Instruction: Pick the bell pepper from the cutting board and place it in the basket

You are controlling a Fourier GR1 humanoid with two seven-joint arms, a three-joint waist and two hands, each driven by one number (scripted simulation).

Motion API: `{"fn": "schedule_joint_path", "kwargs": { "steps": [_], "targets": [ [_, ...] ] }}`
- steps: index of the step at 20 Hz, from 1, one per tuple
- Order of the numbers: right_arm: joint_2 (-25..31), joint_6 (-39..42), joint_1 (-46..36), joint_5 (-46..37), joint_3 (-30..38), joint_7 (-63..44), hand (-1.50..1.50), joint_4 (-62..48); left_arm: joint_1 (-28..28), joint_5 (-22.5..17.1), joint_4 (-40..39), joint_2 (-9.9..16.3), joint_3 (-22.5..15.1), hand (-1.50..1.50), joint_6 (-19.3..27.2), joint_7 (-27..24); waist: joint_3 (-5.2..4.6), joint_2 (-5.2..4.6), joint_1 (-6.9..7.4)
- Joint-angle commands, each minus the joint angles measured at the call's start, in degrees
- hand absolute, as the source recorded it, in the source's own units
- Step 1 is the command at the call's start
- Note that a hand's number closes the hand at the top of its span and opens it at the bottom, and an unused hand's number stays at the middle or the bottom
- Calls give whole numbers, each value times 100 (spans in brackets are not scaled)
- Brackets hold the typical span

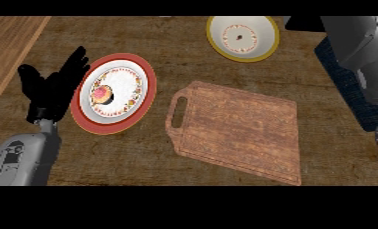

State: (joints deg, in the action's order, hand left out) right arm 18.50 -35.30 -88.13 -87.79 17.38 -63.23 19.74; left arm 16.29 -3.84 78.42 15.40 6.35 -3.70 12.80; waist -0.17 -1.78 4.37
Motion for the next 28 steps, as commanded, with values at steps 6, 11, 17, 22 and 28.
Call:
{"fn": "schedule_joint_path", "kwargs": {
  "steps": [6,11,17,22,28],
  "targets": [
    [706,-10,-18,-489,101,-1014,150,-430,6,-30,-12,-16,52,0,28,103,10,35,-83],
    [839,-152,381,-390,322,-794,150,-512,-185,-30,-220,11,166,0,-24,-259,12,65,-172],
    [974,-606,1012,-231,524,-253,150,-460,-231,42,-251,-64,90,0,-6,-219,19,84,-259],
    [831,-919,1293,-73,686,-193,150,-208,-174,20,-1,-79,99,0,87,106,19,134,-298],
    [1169,-1488,1807,-219,895,-726,-150,22,-193,103,48,-101,96,0,181,67,19,133,-338]
  ]
}}
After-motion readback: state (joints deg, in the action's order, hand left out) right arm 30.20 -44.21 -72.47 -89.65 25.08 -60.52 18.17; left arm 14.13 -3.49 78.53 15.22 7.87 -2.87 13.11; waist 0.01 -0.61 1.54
